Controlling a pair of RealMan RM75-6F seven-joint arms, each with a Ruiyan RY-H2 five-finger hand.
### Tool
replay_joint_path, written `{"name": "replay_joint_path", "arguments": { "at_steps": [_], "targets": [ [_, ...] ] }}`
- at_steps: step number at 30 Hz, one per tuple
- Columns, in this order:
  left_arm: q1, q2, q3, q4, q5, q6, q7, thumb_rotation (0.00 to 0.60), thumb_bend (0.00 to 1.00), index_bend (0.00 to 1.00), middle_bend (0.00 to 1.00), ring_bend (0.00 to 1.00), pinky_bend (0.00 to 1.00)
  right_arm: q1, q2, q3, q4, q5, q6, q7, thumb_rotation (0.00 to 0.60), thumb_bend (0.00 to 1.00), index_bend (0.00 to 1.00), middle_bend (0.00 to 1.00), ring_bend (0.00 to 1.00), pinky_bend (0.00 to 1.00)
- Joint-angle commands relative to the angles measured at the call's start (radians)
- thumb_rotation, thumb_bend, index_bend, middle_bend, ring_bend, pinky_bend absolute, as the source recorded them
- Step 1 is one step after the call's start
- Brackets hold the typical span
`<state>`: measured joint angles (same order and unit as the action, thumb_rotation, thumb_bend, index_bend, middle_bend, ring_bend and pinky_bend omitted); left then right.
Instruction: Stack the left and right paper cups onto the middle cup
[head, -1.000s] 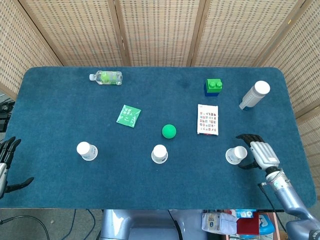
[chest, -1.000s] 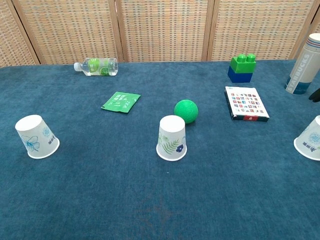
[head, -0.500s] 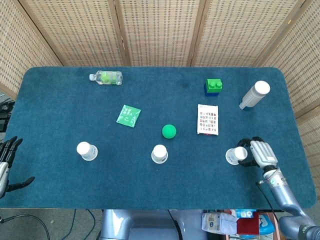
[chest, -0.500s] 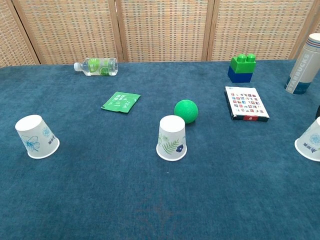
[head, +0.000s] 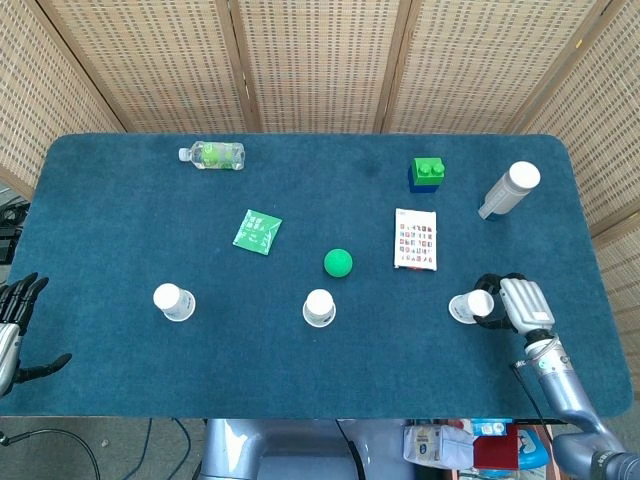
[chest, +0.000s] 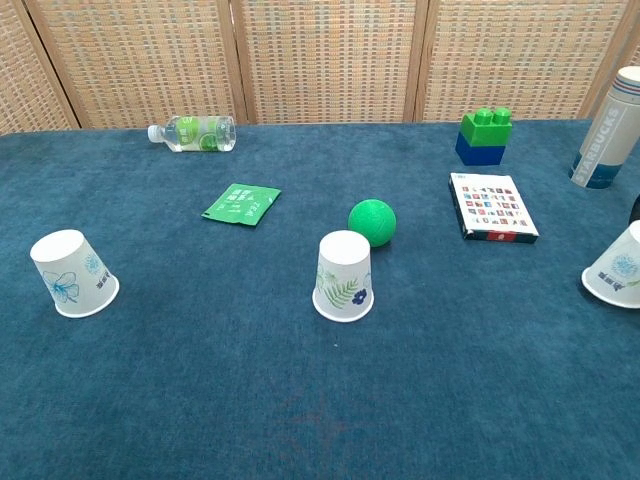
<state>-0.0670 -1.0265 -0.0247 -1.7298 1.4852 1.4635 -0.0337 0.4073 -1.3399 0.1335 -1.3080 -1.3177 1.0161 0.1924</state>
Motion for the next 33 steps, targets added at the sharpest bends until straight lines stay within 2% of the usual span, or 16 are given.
{"name": "replay_joint_path", "arguments": {
  "at_steps": [1,5,8,12,16,24,28,33],
  "targets": [
    [-0.001,0.0,-0.001,0.0,-0.002,-0.002,0.0,0.6,0.12,0.0,0.0,0.0,0.0,0.011,0.041,0.015,-0.079,-0.048,0.044,-0.005,0.6,0.42,0.52,0.56,0.45,0.3],
    [-0.005,0.002,0.0,-0.001,-0.006,-0.012,-0.003,0.6,0.12,0.0,0.0,0.0,0.0,0.051,0.1,0.052,-0.215,-0.093,0.068,-0.062,0.6,0.43,0.53,0.57,0.46,0.3],
    [-0.006,0.006,-0.003,-0.004,-0.012,-0.015,-0.008,0.6,0.12,0.0,0.0,0.0,0.0,0.092,0.131,0.085,-0.313,-0.086,0.049,-0.148,0.6,0.43,0.53,0.57,0.46,0.3],
    [-0.006,0.008,-0.005,-0.001,-0.018,-0.016,-0.015,0.6,0.12,0.0,0.0,0.0,0.0,0.168,0.153,0.139,-0.456,-0.018,-0.013,-0.289,0.6,0.44,0.53,0.57,0.46,0.3],
    [-0.008,0.008,-0.004,0.009,-0.02,-0.023,-0.027,0.6,0.11,0.0,0.0,0.0,0.0,0.237,0.131,0.17,-0.537,0.067,-0.056,-0.417,0.6,0.44,0.53,0.57,0.46,0.3],
    [-0.013,0.015,-0.008,0.03,-0.035,-0.039,-0.069,0.6,0.11,0.0,0.0,0.0,0.0,0.358,0.027,0.181,-0.59,0.281,-0.066,-0.665,0.6,0.45,0.53,0.57,0.46,0.3],
    [-0.016,0.014,-0.006,0.038,-0.034,-0.047,-0.077,0.6,0.12,0.0,0.0,0.0,0.0,0.411,-0.022,0.172,-0.604,0.41,-0.063,-0.747,0.6,0.45,0.53,0.57,0.46,0.3],
    [-0.021,0.012,-0.006,0.04,-0.035,-0.057,-0.076,0.6,0.12,0.0,0.0,0.0,0.0,0.461,-0.071,0.163,-0.59,0.496,-0.039,-0.809,0.6,0.45,0.53,0.57,0.46,0.3]
  ]
}}
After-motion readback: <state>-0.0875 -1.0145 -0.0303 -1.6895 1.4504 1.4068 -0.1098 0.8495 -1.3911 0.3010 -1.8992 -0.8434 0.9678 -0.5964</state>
